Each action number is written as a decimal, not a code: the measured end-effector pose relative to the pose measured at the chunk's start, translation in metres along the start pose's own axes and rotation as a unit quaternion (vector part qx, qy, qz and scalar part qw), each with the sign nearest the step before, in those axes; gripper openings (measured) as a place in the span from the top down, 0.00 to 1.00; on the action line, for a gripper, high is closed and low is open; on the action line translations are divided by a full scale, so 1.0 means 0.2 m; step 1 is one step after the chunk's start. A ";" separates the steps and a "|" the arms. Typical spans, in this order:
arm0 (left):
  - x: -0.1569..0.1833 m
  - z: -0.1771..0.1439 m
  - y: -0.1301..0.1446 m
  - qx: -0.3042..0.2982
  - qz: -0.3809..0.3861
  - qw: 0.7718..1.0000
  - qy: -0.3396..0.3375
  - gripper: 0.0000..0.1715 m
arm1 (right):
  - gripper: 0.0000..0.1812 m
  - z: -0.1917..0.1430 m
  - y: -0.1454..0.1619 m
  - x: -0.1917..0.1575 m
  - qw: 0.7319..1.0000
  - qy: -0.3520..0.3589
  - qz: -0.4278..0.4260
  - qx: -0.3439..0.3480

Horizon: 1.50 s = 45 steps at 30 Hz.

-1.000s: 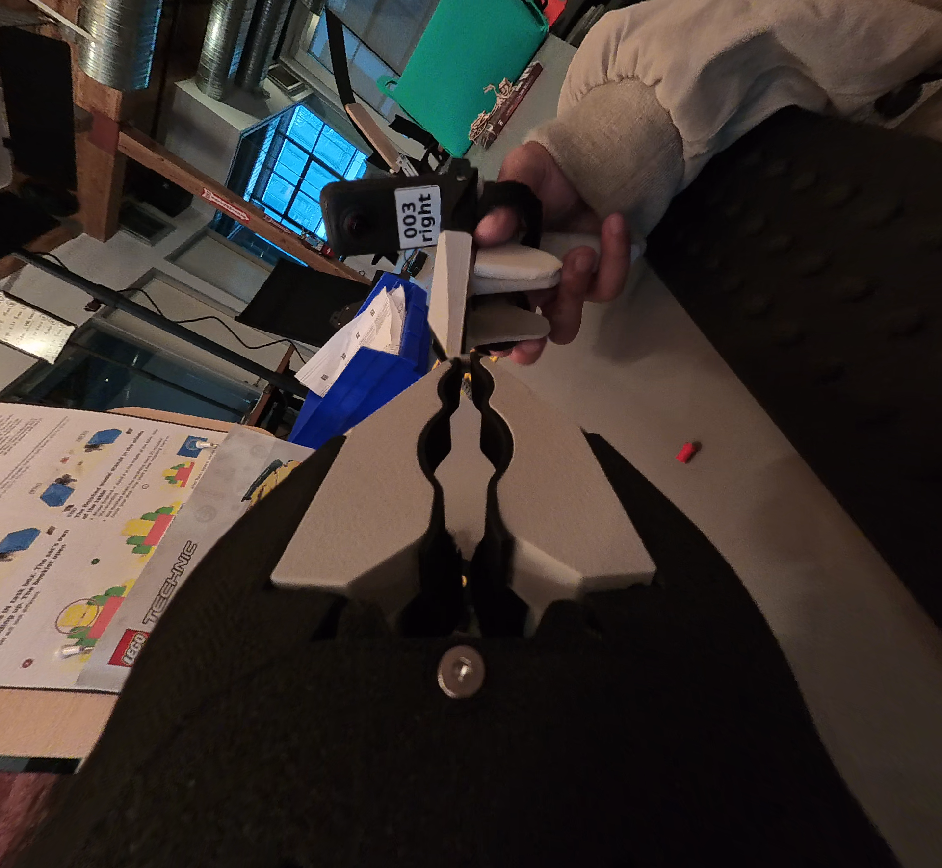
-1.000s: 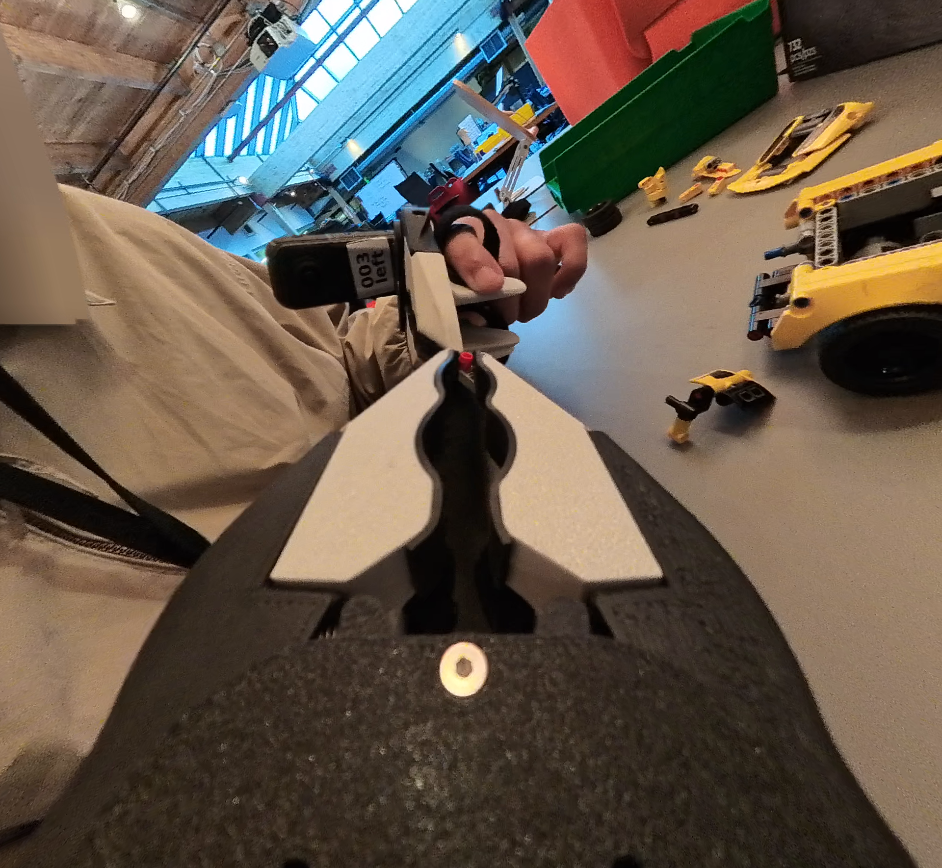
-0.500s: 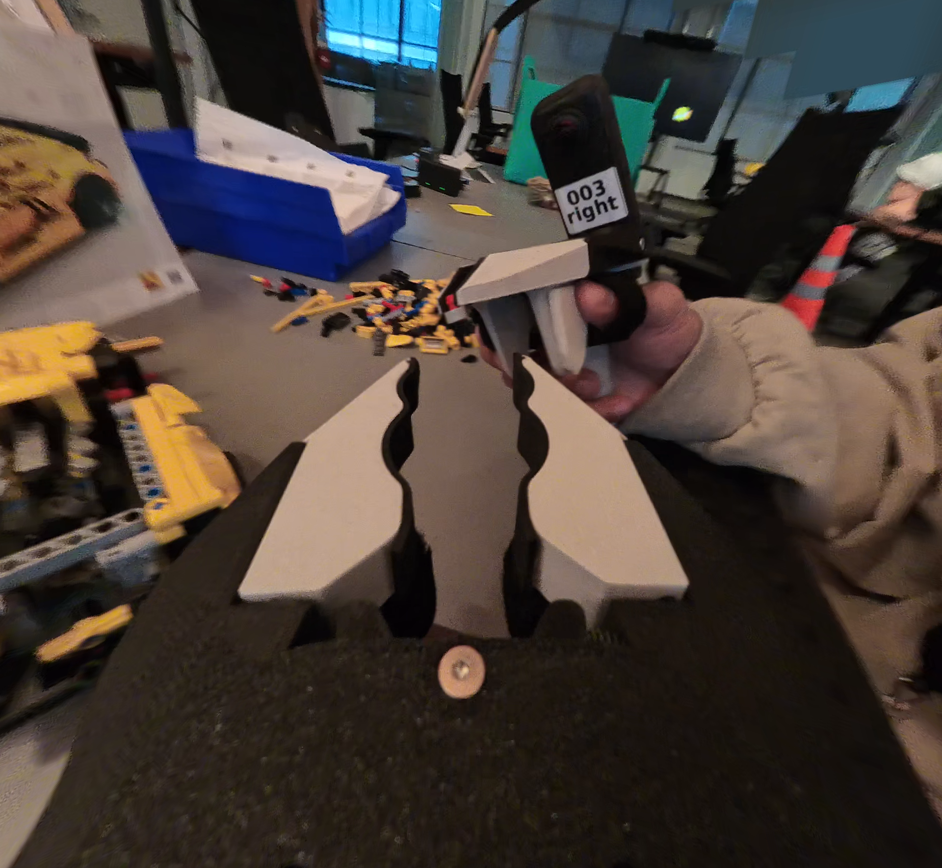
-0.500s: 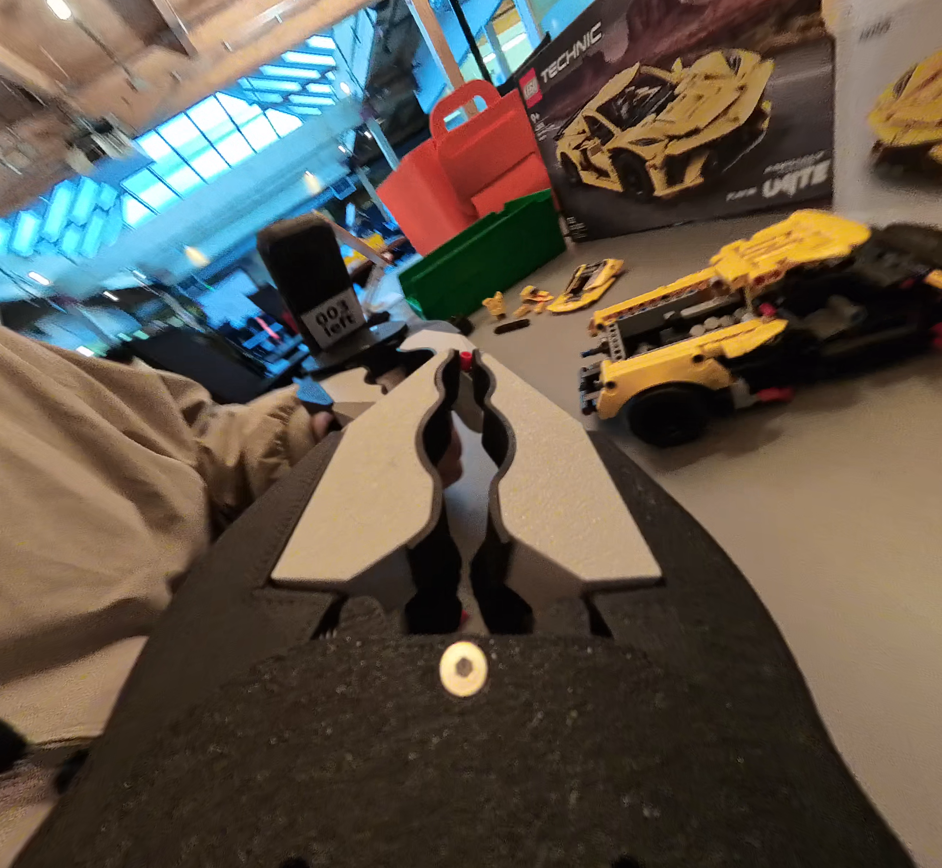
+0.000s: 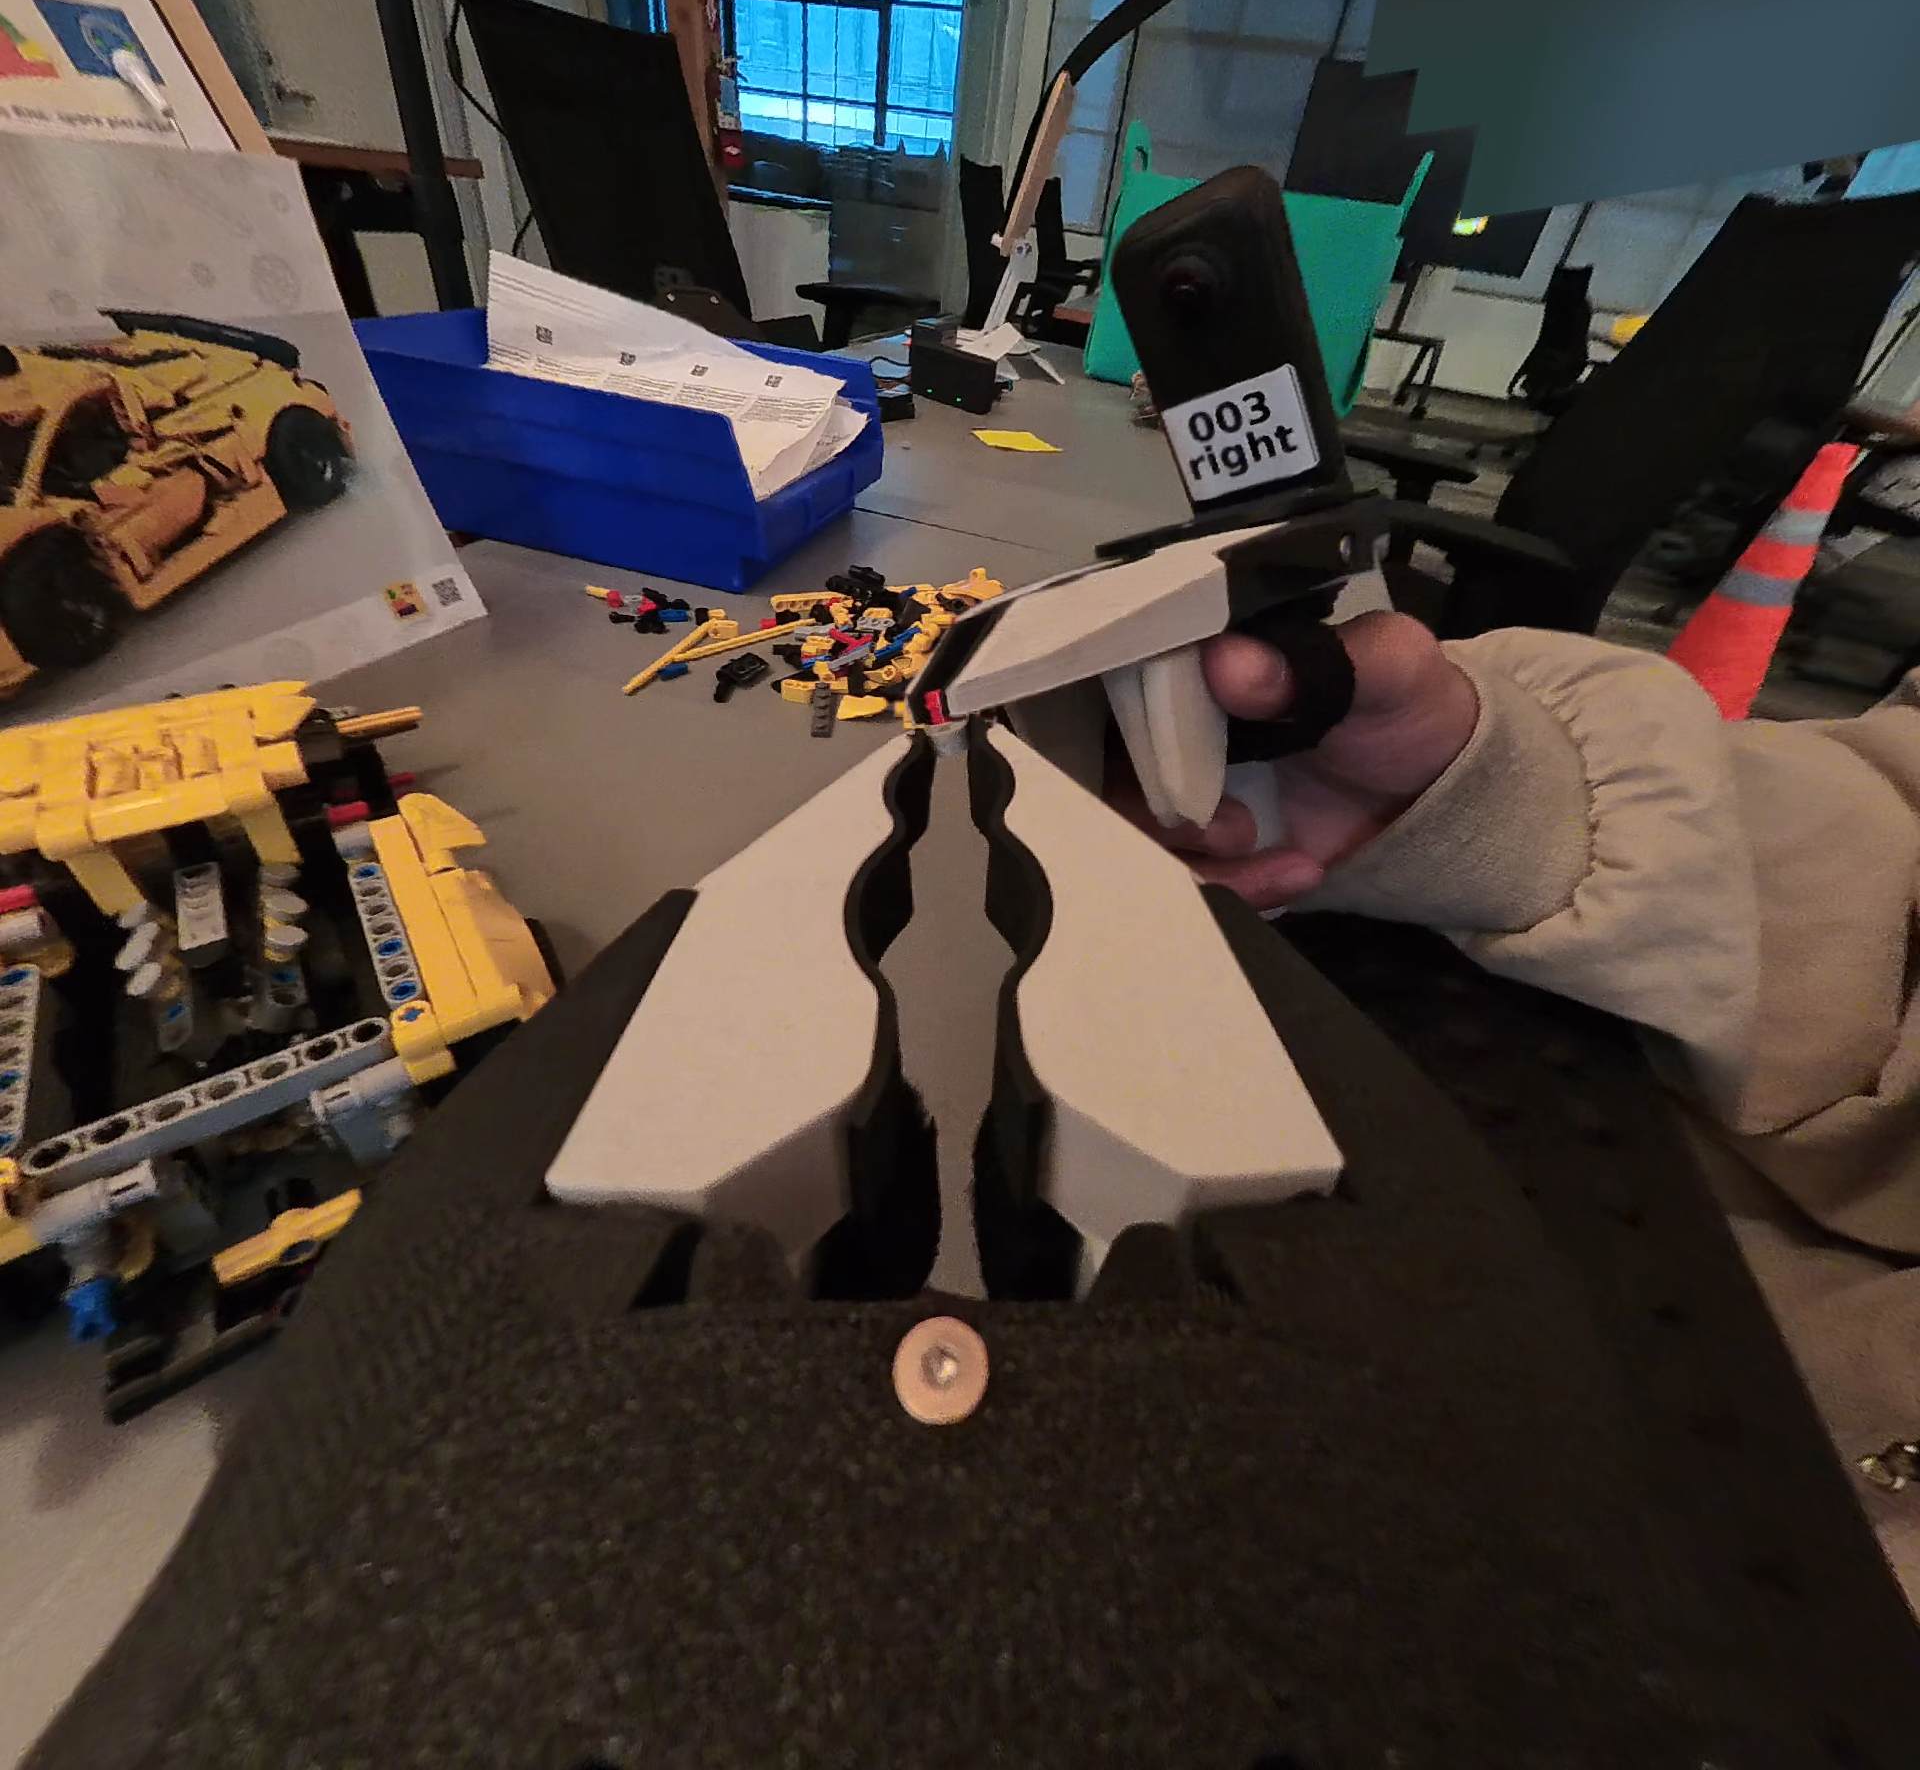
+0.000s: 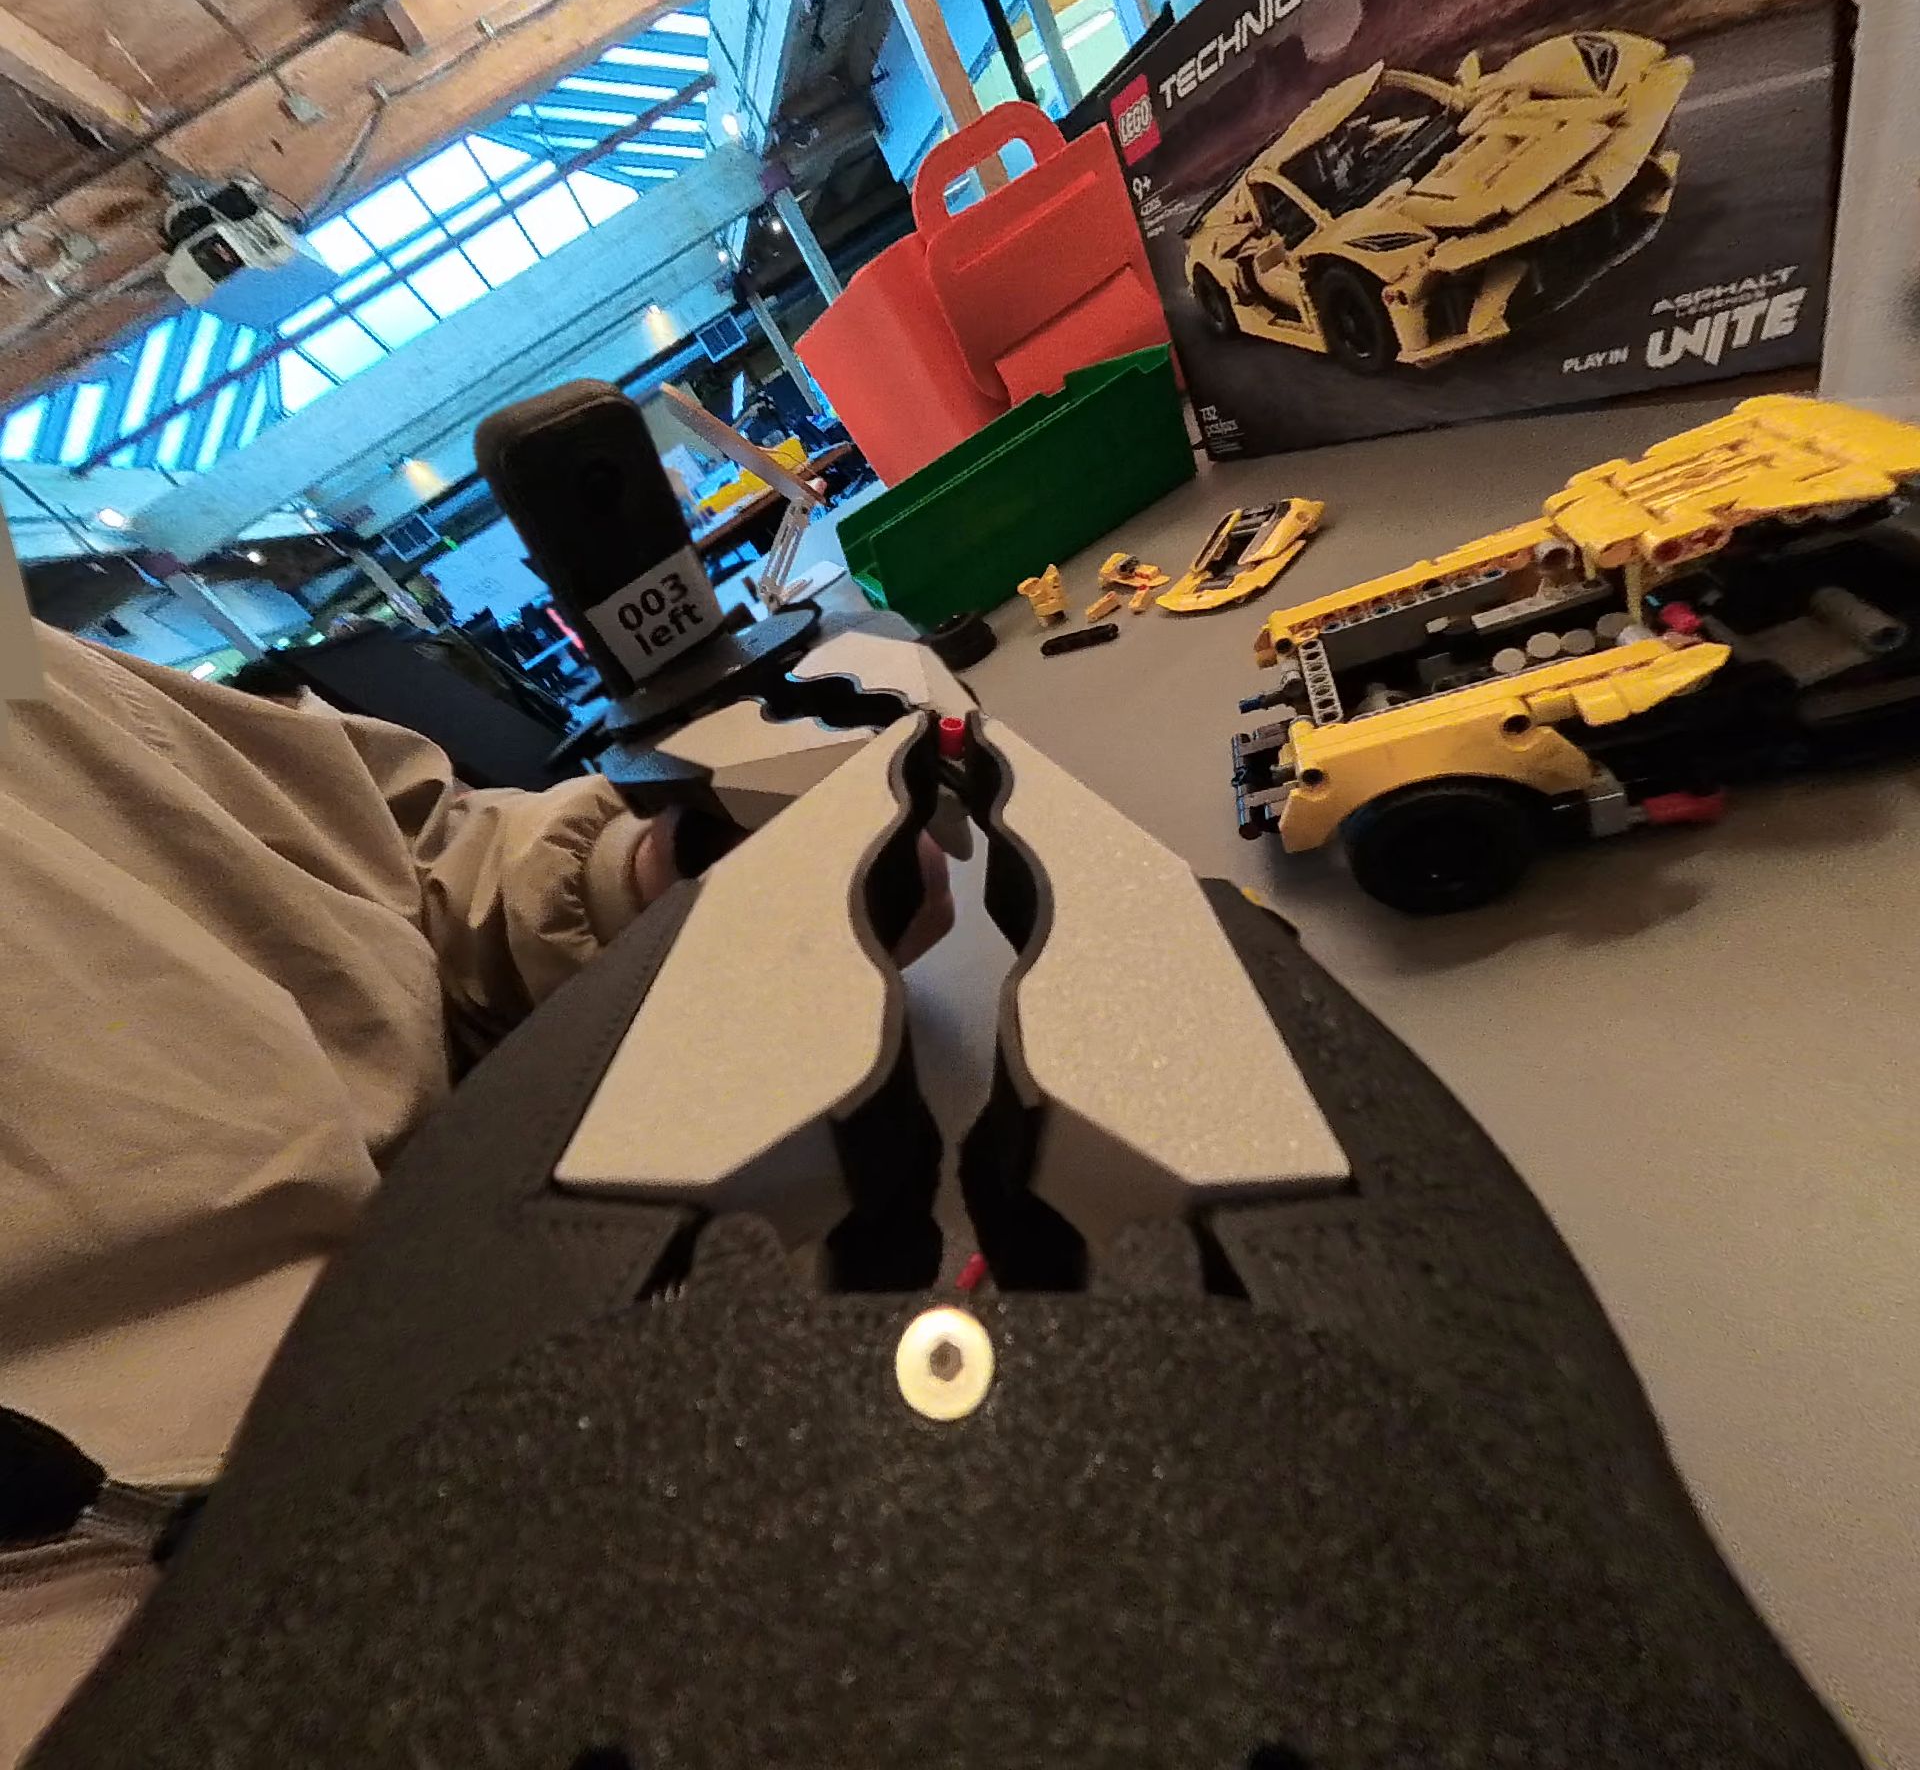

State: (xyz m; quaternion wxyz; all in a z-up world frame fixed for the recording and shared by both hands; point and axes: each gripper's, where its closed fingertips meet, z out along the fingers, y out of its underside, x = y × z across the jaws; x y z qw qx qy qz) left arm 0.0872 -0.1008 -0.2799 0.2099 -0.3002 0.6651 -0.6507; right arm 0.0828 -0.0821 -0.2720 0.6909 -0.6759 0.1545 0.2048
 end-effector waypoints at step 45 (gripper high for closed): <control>-0.01 -0.02 -0.10 0.091 -0.356 0.915 0.166 0.97 | 0.99 0.01 -0.09 0.02 0.973 -0.066 0.182 0.128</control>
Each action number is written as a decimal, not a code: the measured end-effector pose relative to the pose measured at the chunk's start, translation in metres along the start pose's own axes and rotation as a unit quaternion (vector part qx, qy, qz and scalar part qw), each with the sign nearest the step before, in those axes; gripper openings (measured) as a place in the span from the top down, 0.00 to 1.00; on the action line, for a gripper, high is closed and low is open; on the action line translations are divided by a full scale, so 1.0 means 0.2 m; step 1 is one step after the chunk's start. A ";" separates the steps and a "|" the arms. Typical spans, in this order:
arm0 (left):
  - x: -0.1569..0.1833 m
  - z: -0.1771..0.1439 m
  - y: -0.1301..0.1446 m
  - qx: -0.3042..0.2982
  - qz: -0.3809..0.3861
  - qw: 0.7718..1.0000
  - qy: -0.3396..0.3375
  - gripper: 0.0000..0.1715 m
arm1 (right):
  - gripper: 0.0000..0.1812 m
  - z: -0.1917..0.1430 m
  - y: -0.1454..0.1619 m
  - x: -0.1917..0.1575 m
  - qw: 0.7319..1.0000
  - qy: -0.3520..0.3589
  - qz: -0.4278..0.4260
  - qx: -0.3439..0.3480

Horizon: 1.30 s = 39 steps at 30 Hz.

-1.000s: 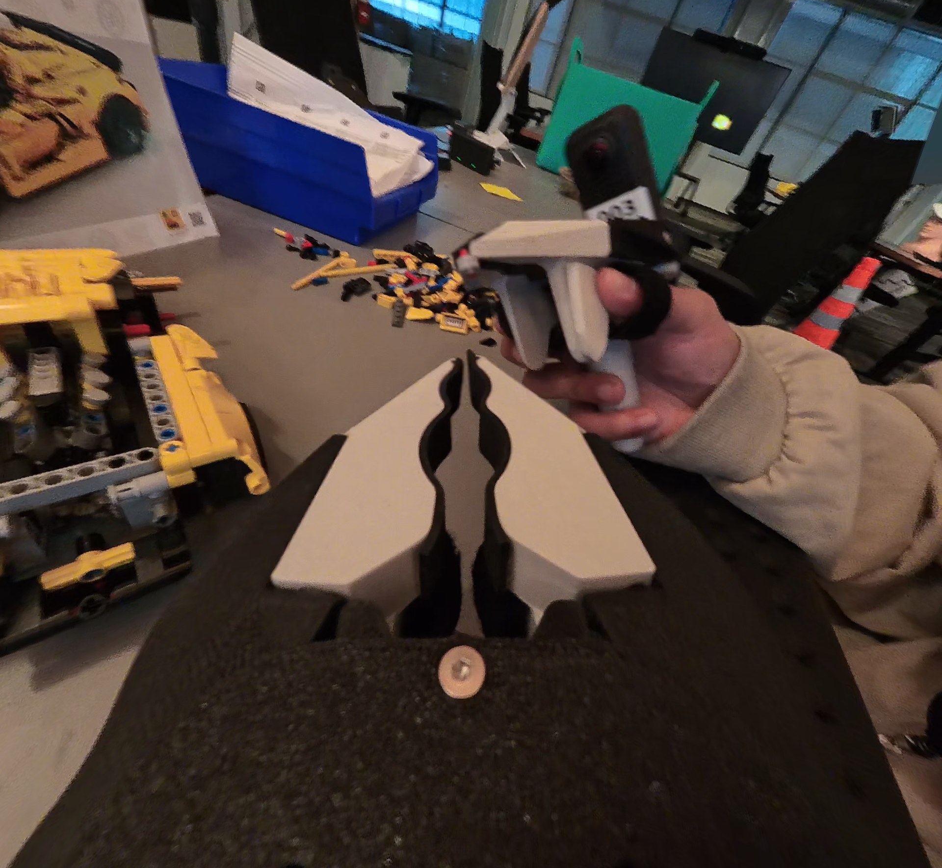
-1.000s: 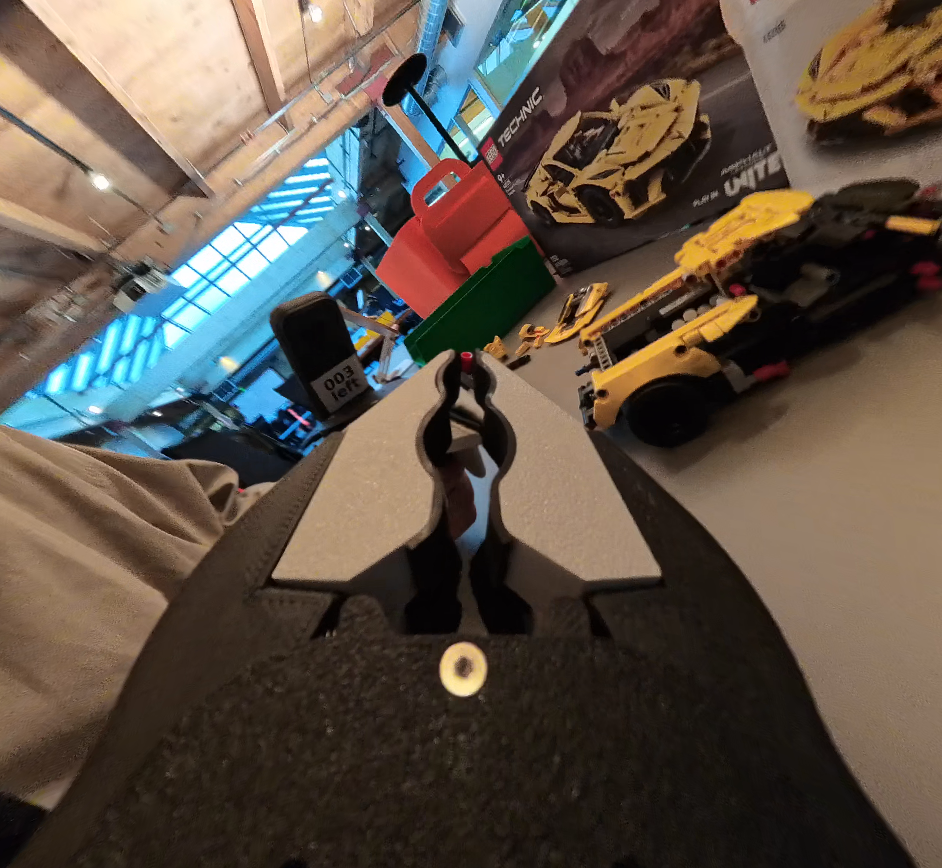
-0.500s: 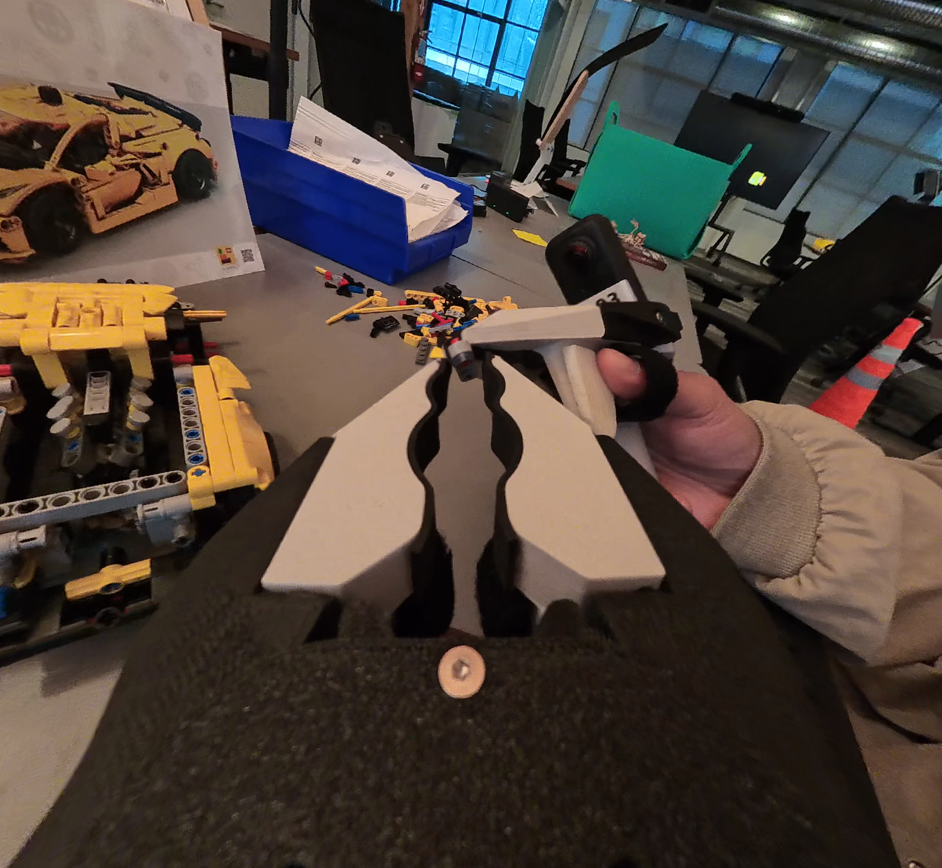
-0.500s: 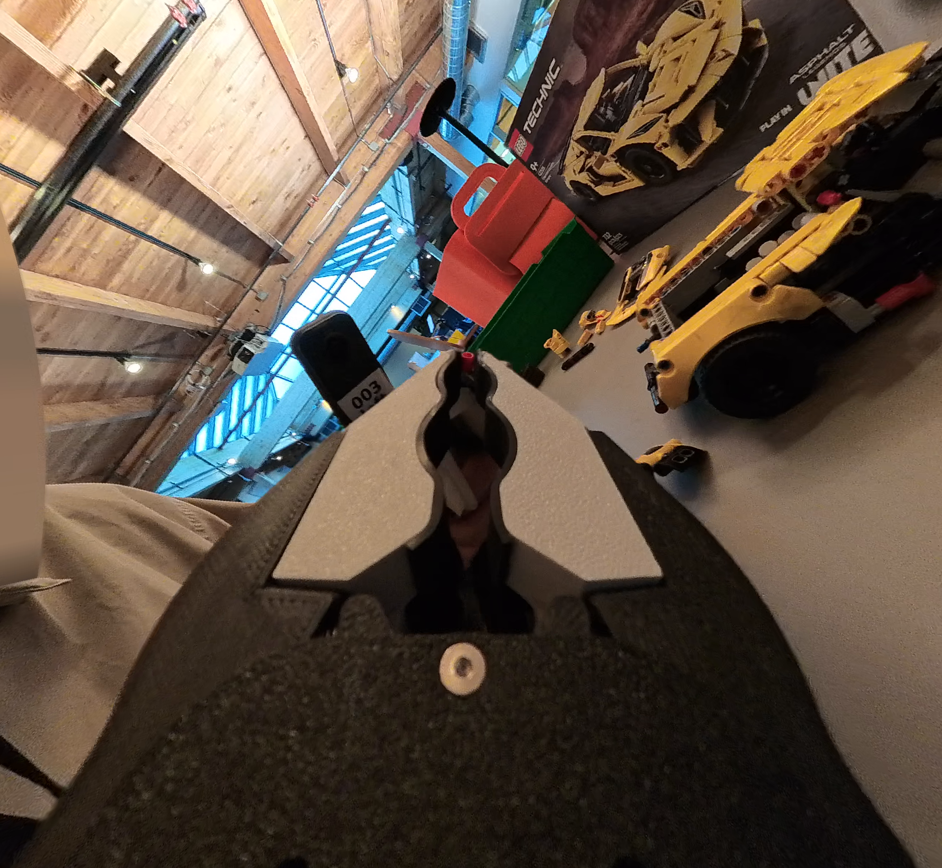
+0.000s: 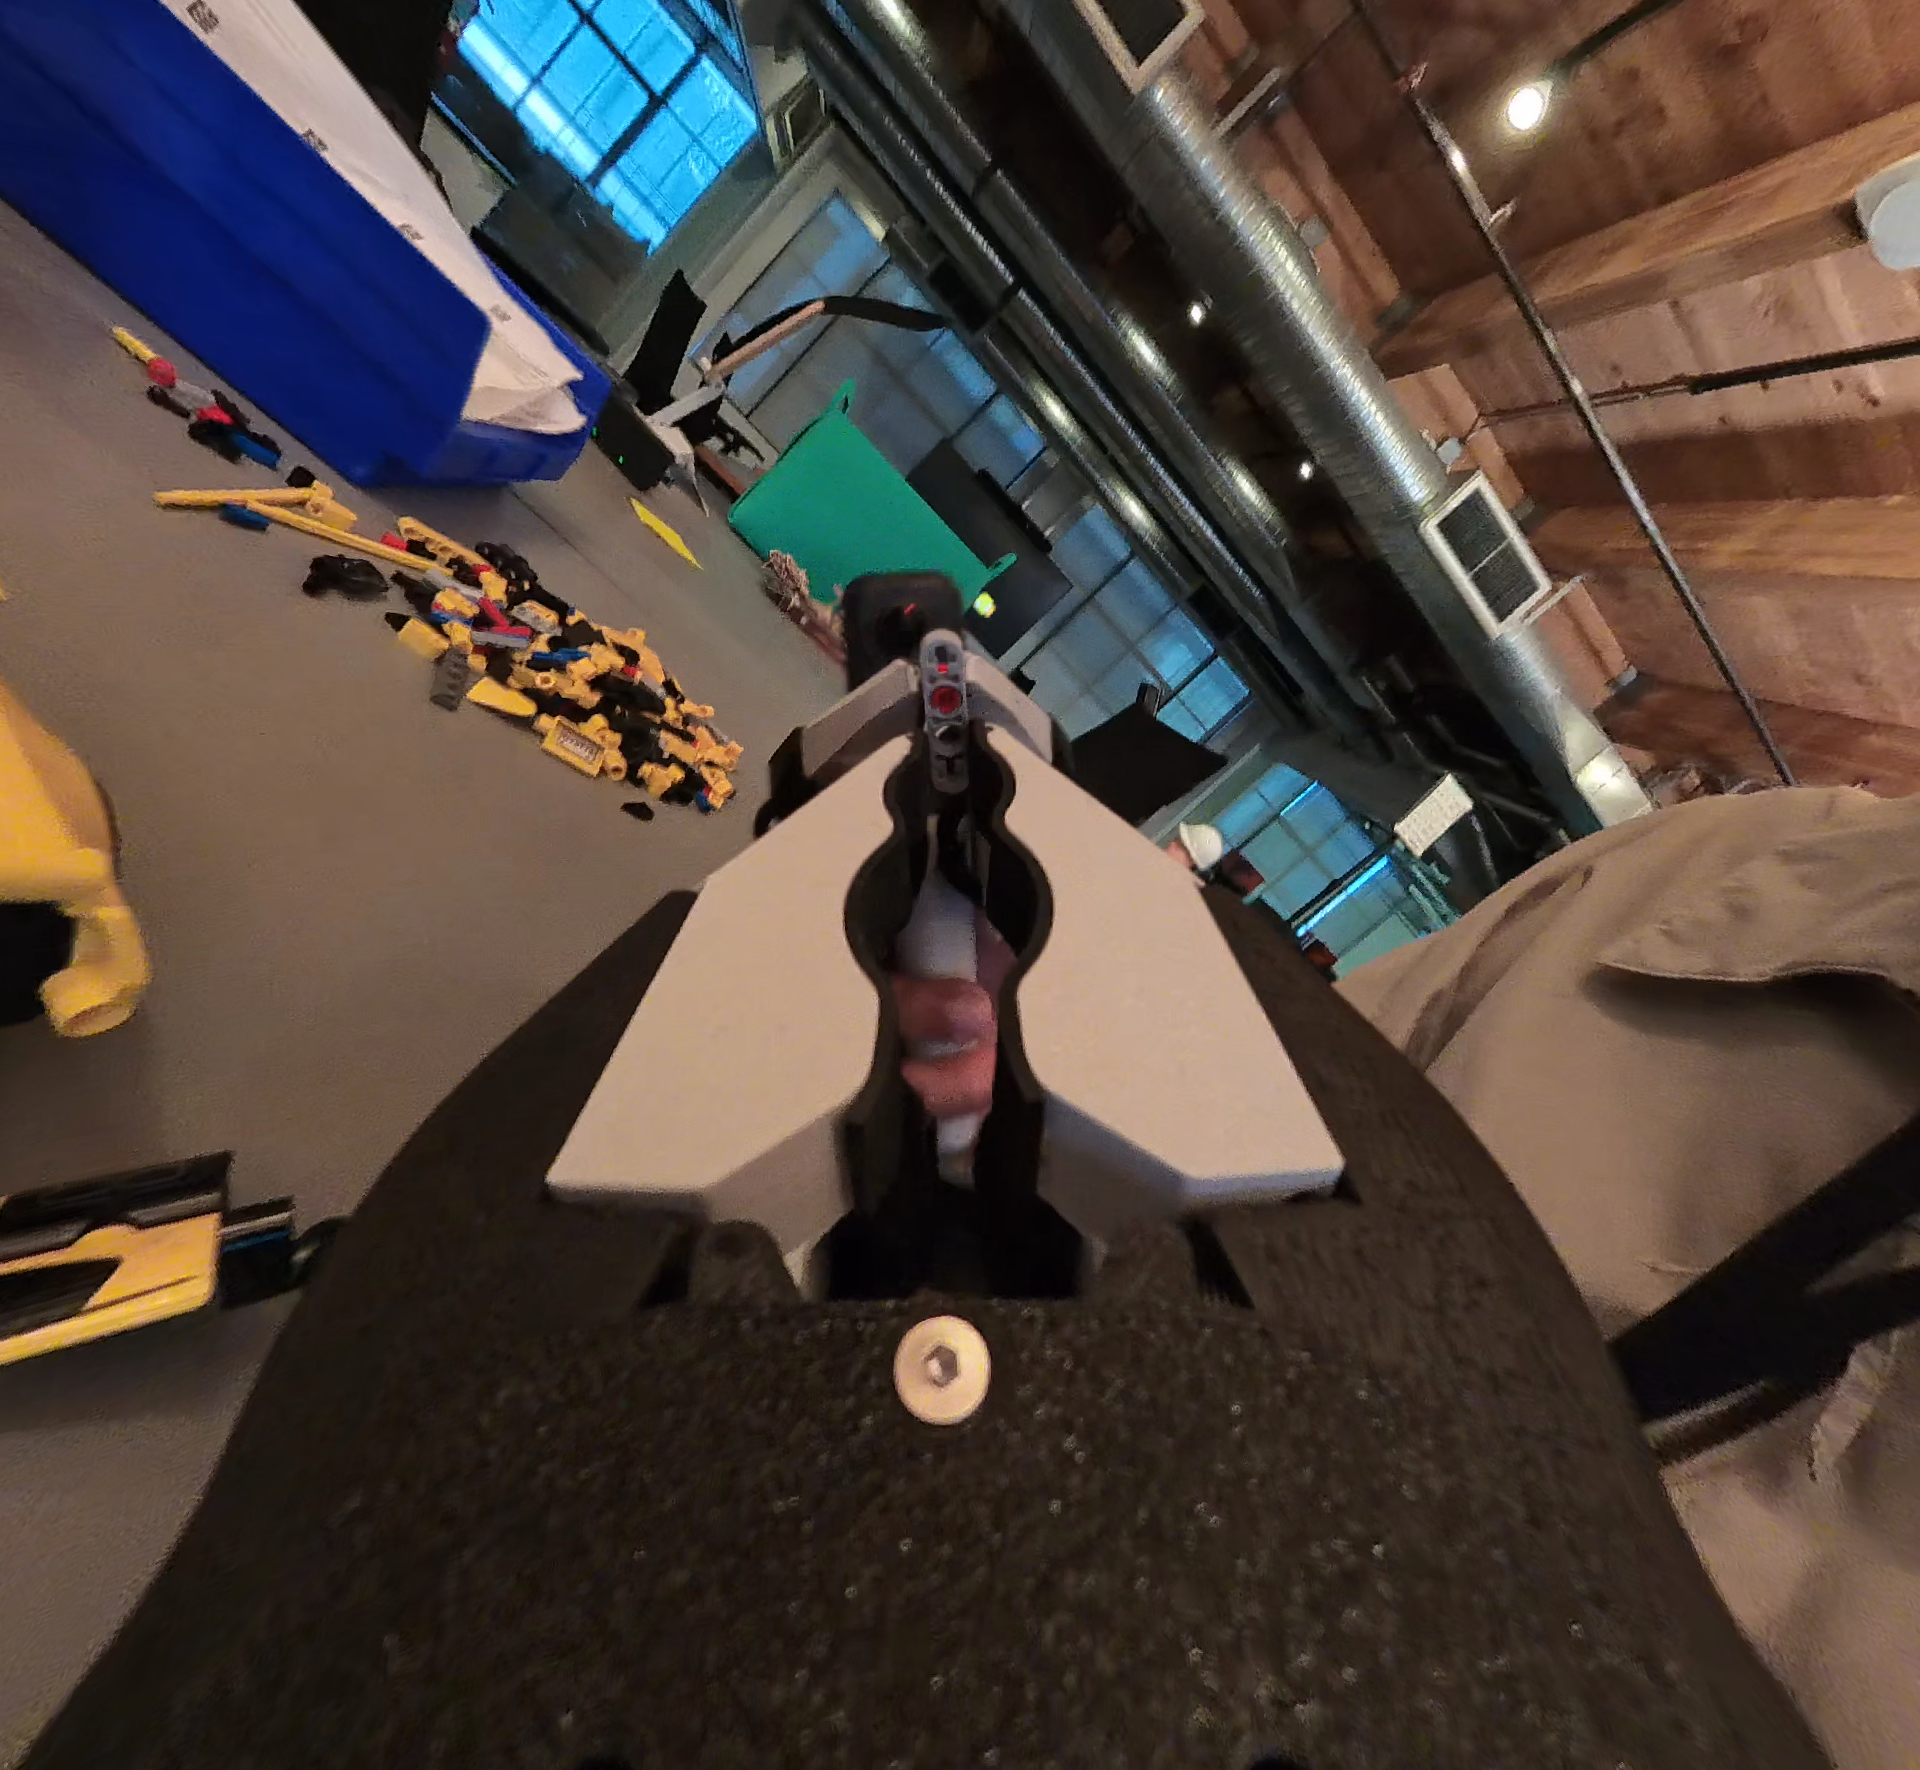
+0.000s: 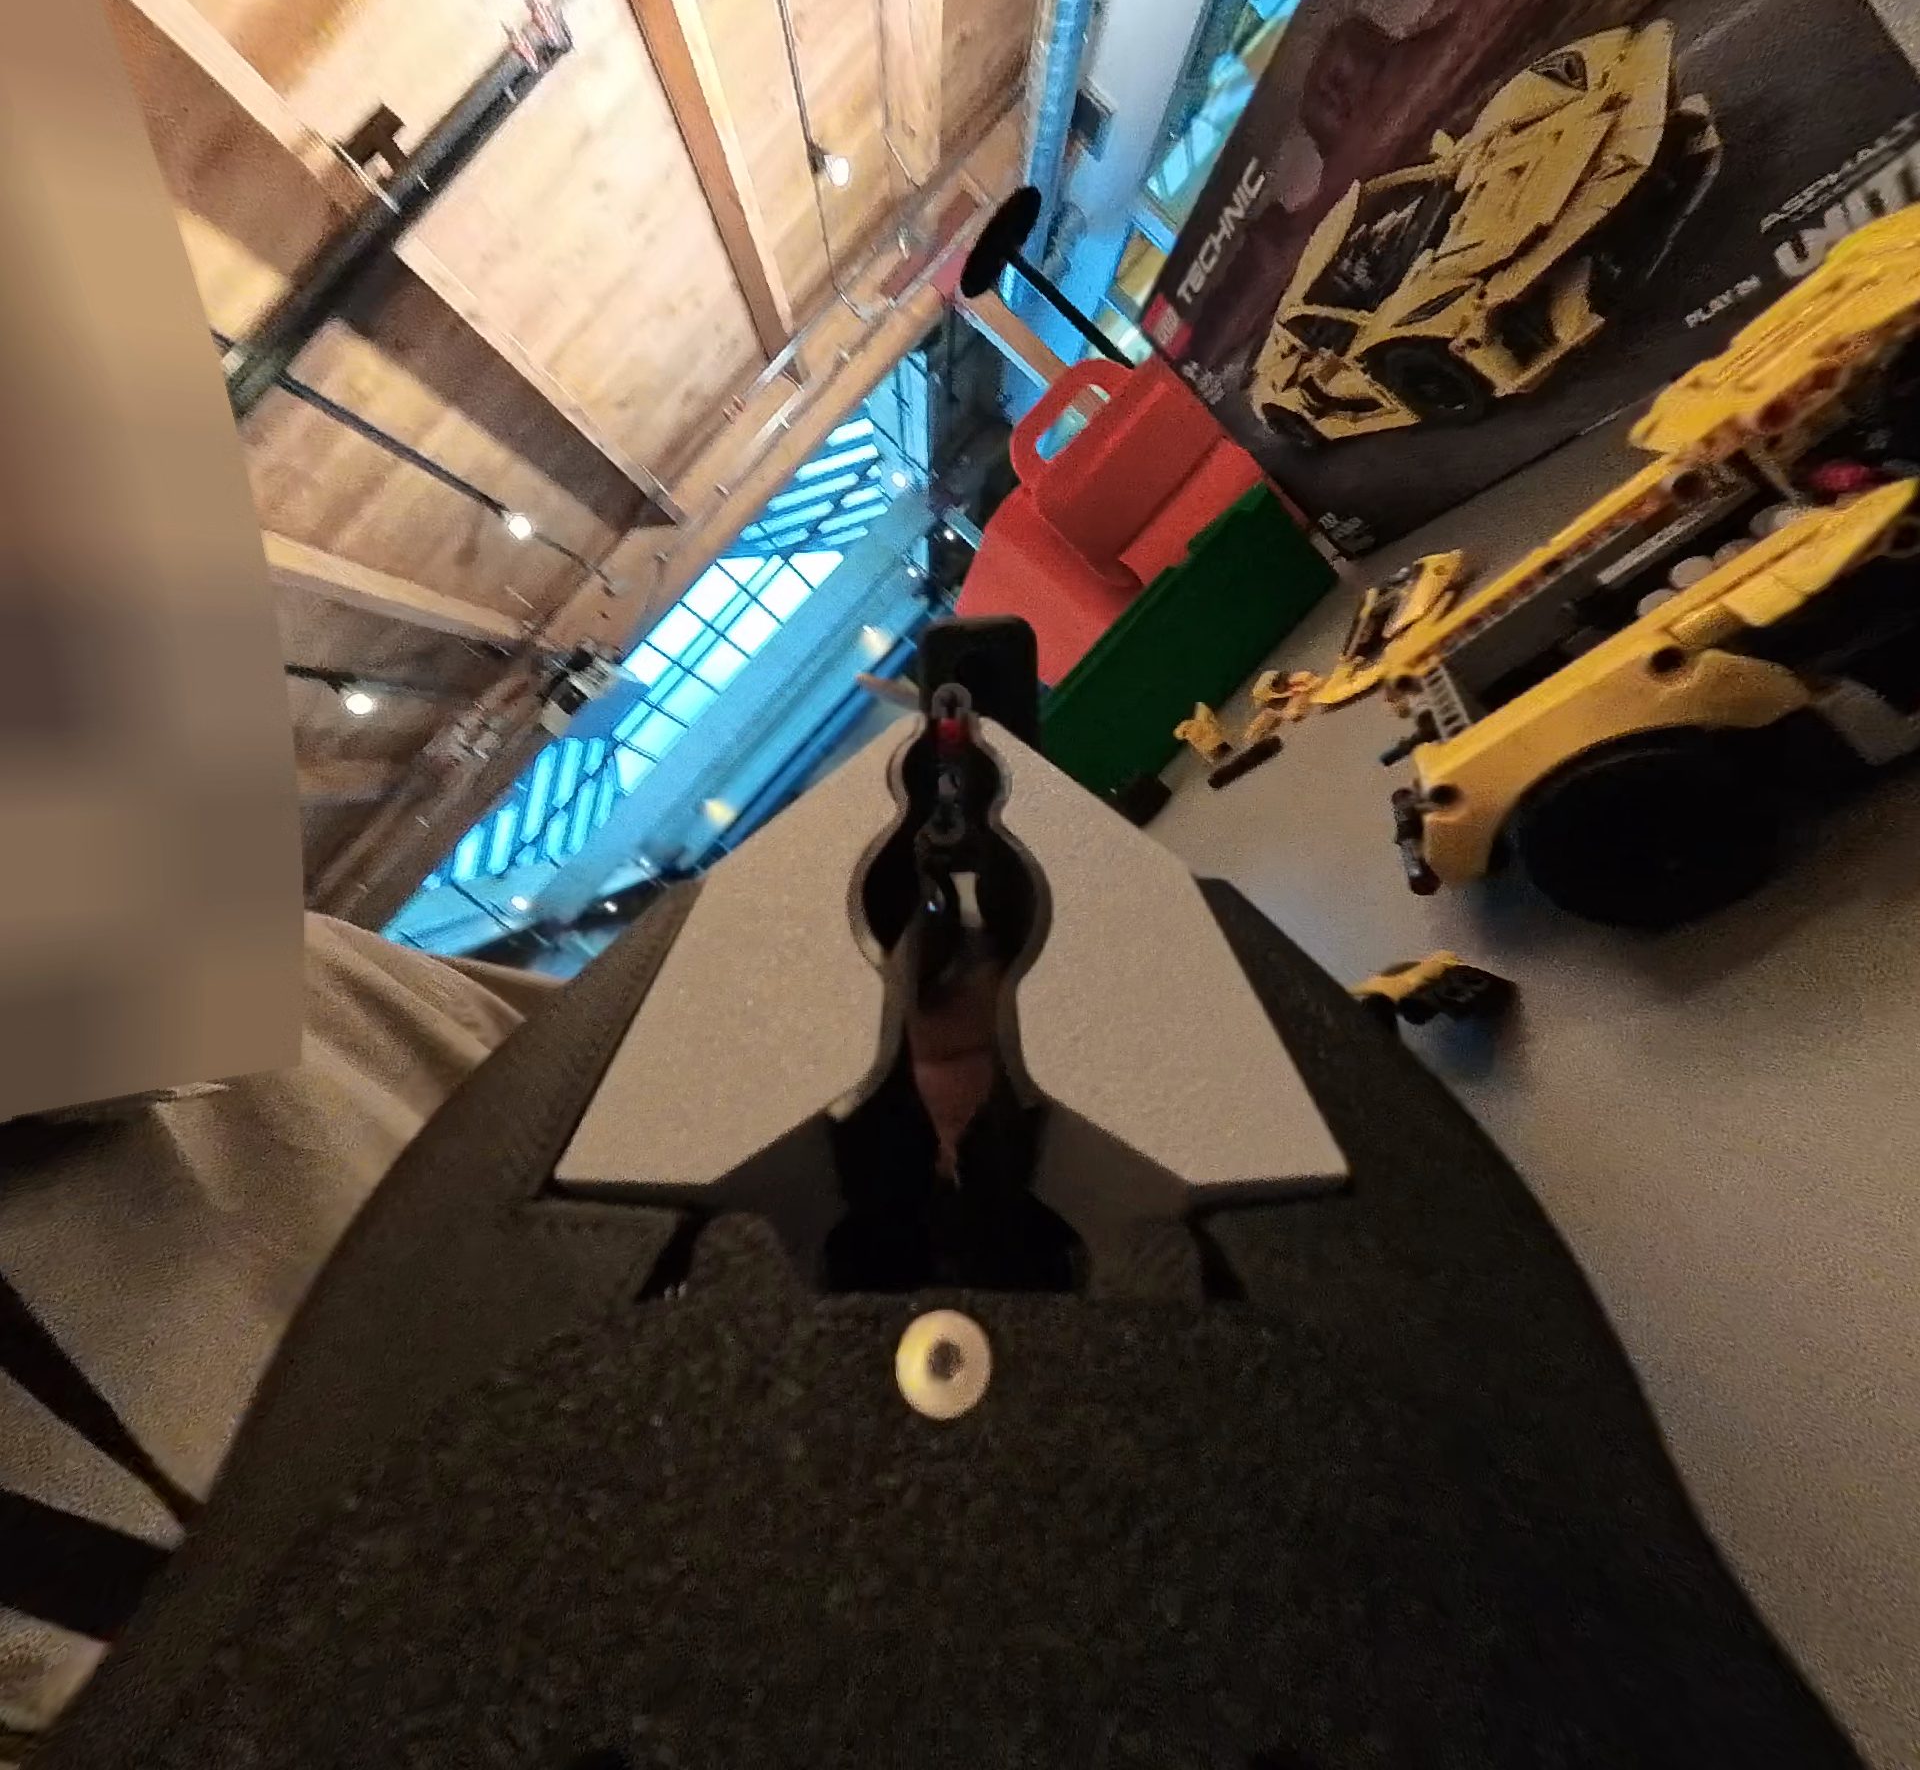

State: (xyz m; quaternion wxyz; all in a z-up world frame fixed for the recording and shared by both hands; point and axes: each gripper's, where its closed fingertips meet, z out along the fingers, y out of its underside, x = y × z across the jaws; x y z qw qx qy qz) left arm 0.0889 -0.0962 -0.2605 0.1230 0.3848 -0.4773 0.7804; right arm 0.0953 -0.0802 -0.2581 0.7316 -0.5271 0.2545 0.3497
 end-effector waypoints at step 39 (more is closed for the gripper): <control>-0.01 -0.17 -0.17 0.051 0.007 0.999 0.004 0.98 | 1.00 -0.16 0.03 0.06 0.989 0.053 -0.071 -0.119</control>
